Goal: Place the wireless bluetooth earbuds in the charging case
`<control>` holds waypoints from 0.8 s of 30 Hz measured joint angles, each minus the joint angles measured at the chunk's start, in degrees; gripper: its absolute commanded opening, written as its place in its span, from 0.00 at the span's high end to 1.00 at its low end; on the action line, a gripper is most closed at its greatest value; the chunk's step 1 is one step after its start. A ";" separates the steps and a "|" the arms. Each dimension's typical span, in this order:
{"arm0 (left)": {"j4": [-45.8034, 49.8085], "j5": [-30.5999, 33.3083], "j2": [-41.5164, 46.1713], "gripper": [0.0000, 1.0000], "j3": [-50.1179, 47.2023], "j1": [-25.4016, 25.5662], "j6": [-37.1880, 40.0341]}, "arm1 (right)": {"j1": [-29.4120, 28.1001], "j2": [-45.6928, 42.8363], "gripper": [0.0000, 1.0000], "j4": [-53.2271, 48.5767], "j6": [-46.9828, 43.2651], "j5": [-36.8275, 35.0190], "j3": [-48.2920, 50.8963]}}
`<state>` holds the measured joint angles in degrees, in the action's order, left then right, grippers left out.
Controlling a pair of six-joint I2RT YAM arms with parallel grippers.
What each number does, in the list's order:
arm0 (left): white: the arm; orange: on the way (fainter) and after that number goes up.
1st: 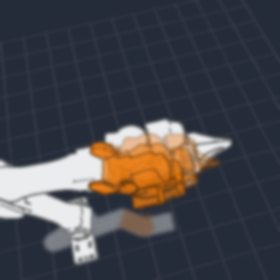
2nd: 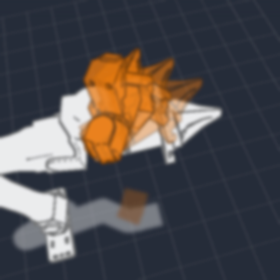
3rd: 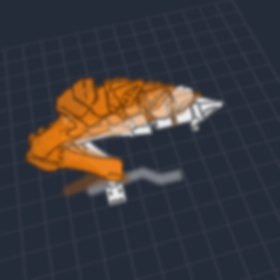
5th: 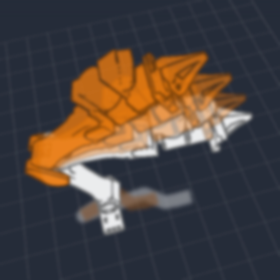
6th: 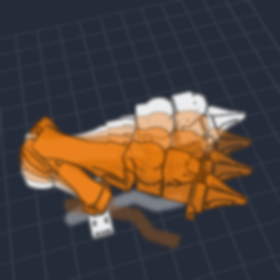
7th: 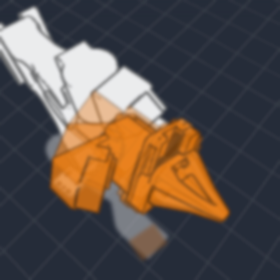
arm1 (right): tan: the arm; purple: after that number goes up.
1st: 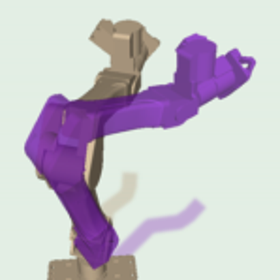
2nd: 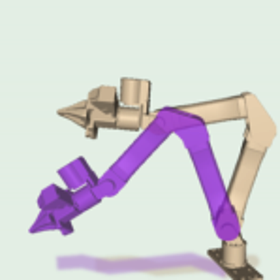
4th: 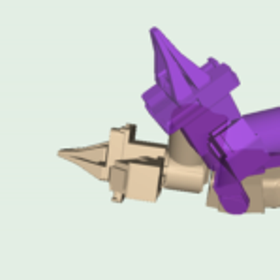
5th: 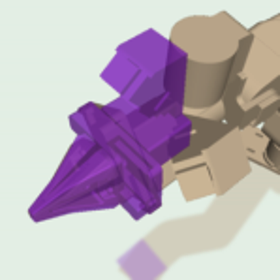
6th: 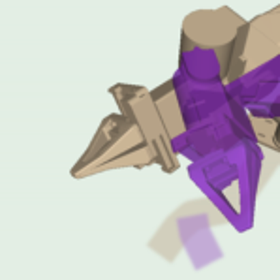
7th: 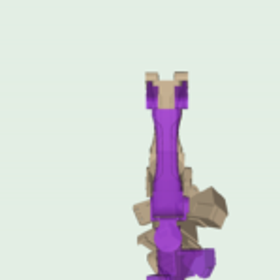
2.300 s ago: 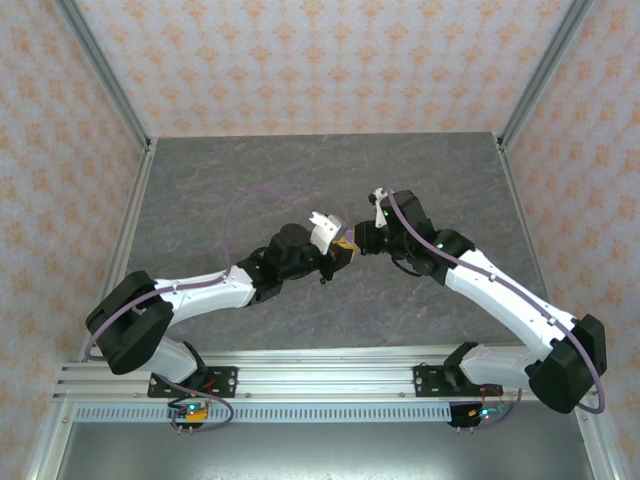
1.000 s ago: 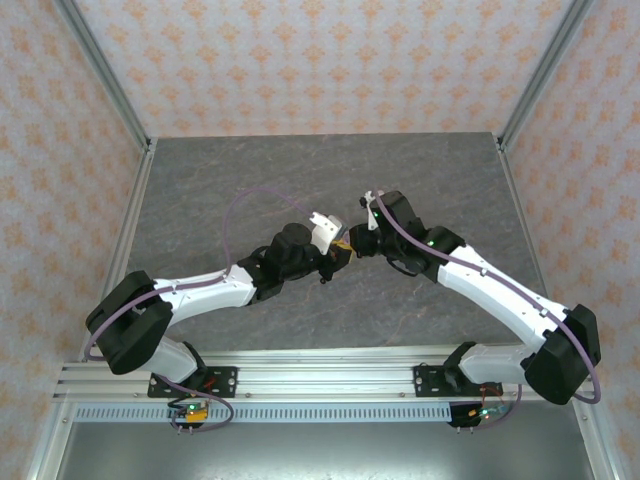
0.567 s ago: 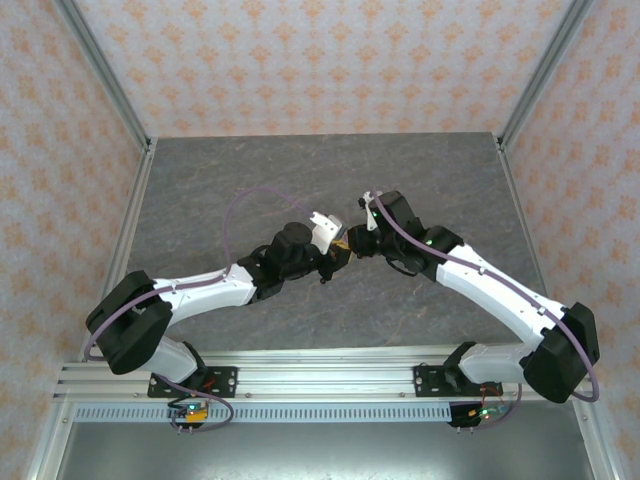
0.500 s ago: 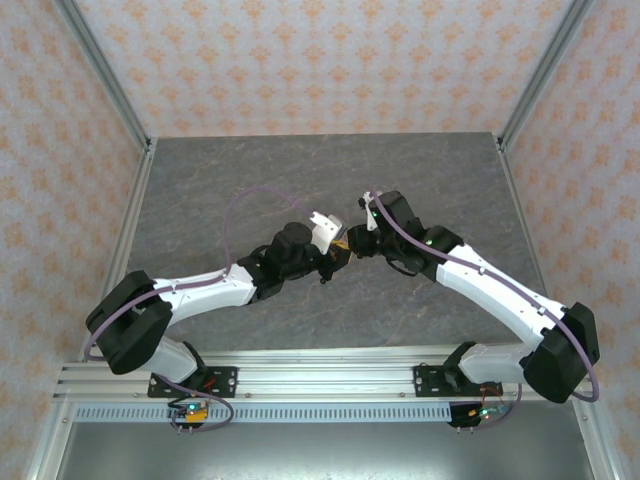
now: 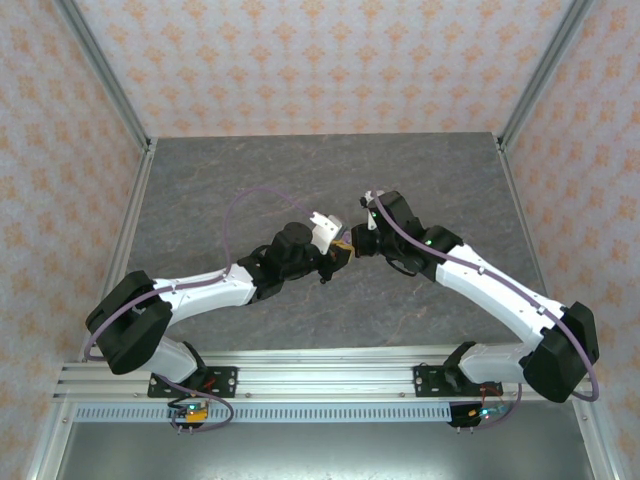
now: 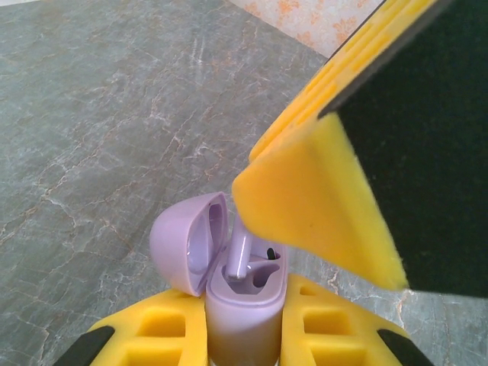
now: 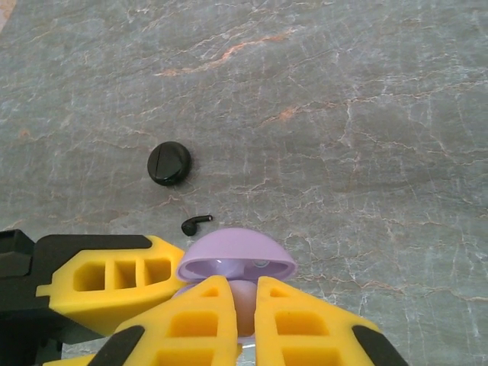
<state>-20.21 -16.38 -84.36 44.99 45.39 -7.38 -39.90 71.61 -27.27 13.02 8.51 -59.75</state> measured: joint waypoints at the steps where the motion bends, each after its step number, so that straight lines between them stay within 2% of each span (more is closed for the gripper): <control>1: 0.44 0.28 0.00 0.95 0.09 0.00 0.00 | -0.09 -0.17 0.90 -0.20 0.26 -1.05 0.00; 11: 7.04 3.65 -0.15 0.95 1.90 0.00 1.05 | -0.09 0.72 0.90 -5.92 2.60 -13.00 -0.50; 16: 10.95 4.96 1.57 0.95 1.22 0.00 1.51 | -0.09 7.39 0.90 -9.20 2.64 -15.04 -2.43; 24: 15.54 6.64 13.38 0.95 -2.49 0.00 1.97 | -0.09 19.61 0.90 -12.85 2.58 -14.80 -4.42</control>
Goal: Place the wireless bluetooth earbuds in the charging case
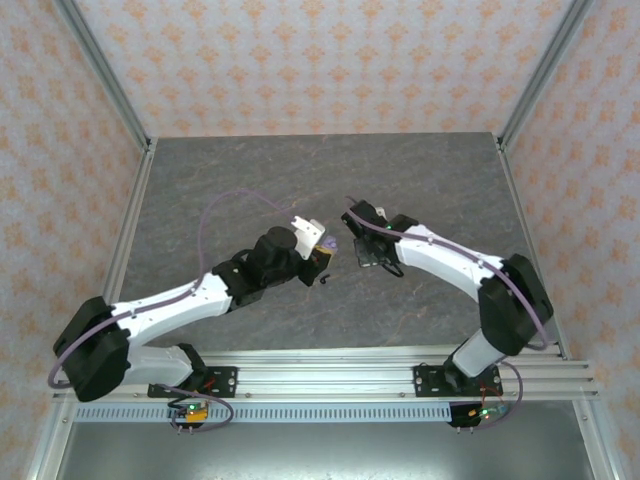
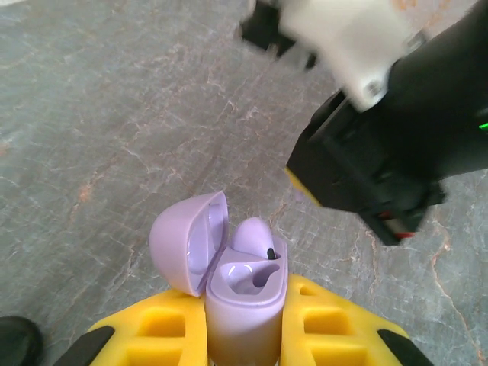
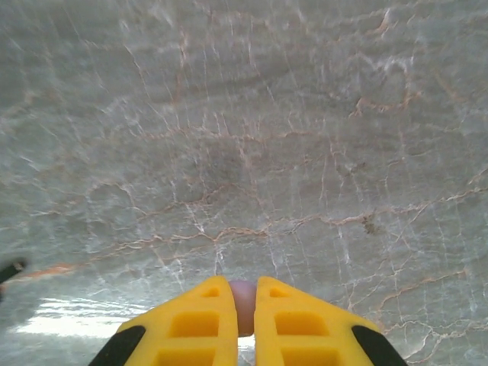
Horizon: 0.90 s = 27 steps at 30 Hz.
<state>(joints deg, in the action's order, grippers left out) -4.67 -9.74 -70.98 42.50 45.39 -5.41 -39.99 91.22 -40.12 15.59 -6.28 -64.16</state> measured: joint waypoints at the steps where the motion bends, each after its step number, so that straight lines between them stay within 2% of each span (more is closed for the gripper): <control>1: 0.57 0.22 1.22 0.95 -0.26 0.00 0.04 | 0.00 1.81 0.90 -0.50 -0.02 0.22 -0.90; 8: 4.09 2.14 7.32 0.94 -2.67 0.00 0.94 | 0.00 11.58 0.88 -2.67 -0.22 1.38 -6.80; 18: 5.60 4.13 10.99 0.94 -4.79 0.00 0.98 | 0.00 20.63 0.85 -5.92 -1.01 3.23 -14.64; 22: 5.70 4.31 11.34 0.94 -5.20 0.00 0.98 | 0.00 22.51 0.77 -6.62 -1.53 3.85 -16.98; 25: 5.77 4.28 11.37 0.94 -5.57 0.00 0.98 | 0.00 23.21 0.65 -6.67 -1.73 4.81 -17.70; 27: 5.77 4.28 11.37 0.94 -5.60 0.00 0.96 | 0.00 23.28 0.60 -6.69 -2.01 5.38 -17.97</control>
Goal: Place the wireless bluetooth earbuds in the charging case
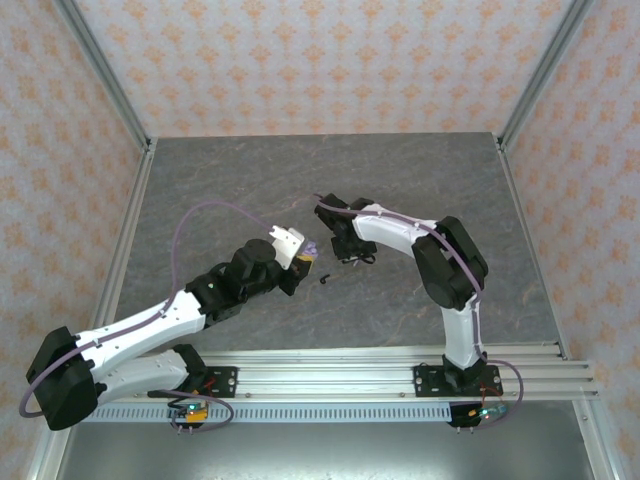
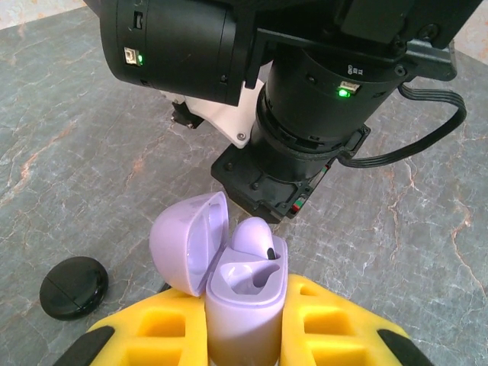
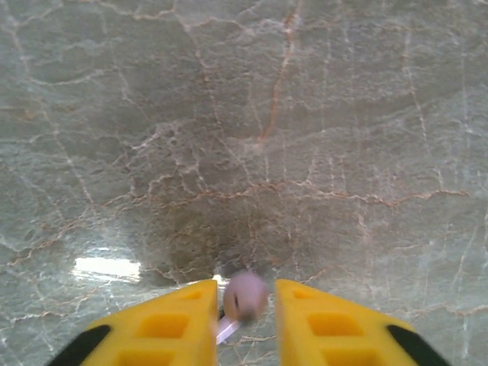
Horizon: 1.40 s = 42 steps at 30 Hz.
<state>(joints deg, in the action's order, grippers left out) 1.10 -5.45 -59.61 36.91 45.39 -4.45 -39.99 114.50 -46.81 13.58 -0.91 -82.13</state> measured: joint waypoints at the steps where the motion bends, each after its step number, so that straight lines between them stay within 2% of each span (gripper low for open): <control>1: 0.00 0.02 0.00 0.94 0.00 0.00 0.00 | 0.00 0.00 0.58 0.02 -0.04 0.35 -0.20; 11: 0.00 0.00 0.00 0.94 0.00 0.00 0.00 | 0.20 -1.55 0.56 1.07 2.58 1.81 0.85; 18: 0.00 0.00 0.00 0.94 0.00 0.00 -0.02 | 3.19 -7.56 0.57 5.44 10.97 2.91 8.07; 27: -0.02 0.00 0.00 0.94 0.00 0.00 -0.13 | 4.76 -8.61 0.56 10.88 19.34 6.56 10.99; 42: -0.04 -0.02 0.00 0.94 0.00 0.00 -0.15 | 4.79 -5.14 0.68 11.98 22.82 8.46 10.05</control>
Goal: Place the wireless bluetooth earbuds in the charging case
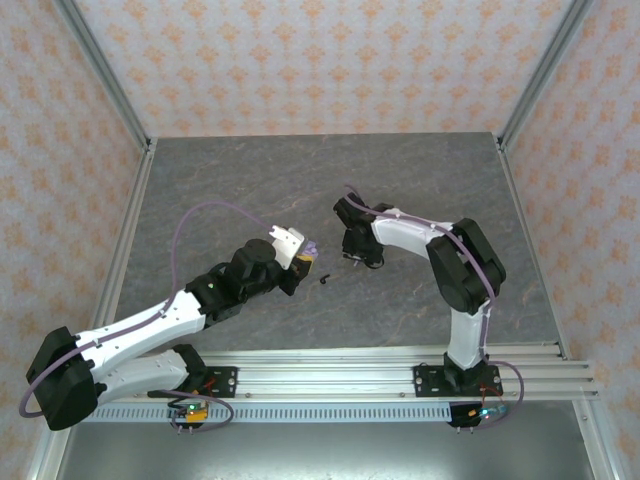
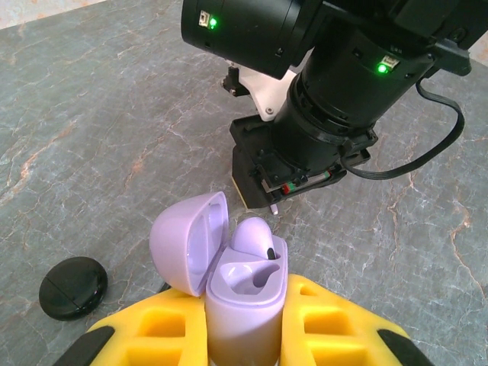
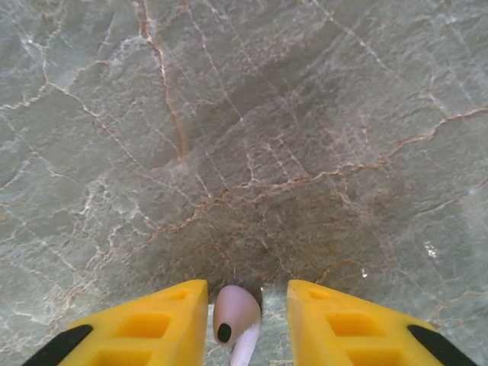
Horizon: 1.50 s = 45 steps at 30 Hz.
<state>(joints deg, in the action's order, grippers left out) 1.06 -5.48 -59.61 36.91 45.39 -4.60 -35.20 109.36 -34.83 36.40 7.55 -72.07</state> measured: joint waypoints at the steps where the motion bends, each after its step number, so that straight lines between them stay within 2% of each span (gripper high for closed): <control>1: 0.00 0.00 0.00 0.94 0.00 0.00 0.00 | 0.00 0.07 0.68 0.22 0.02 0.04 -0.13; 13: 0.00 0.00 0.00 0.94 0.00 0.00 0.00 | -0.28 1.99 0.79 -2.54 -0.63 -0.33 -2.75; 19: 0.00 0.00 0.00 0.94 0.00 0.00 0.02 | -1.60 4.55 0.82 -5.86 -5.53 -2.80 -7.02; 31: 0.00 0.00 0.00 0.94 0.00 0.00 0.02 | -2.54 5.64 0.79 -12.13 -23.23 -4.33 -8.92; 37: 0.00 0.00 0.00 0.94 0.00 0.00 0.02 | -2.51 6.32 0.68 -12.63 -24.28 -4.37 -9.57; 45: 0.00 0.00 0.00 0.94 0.00 0.00 0.00 | -2.47 6.32 0.72 -12.72 -20.79 -4.17 -9.57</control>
<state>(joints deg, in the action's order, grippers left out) 1.06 -5.48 -59.61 36.91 45.39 -4.60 -37.67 115.68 -47.55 15.62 3.38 -81.65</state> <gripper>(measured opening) 0.186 0.296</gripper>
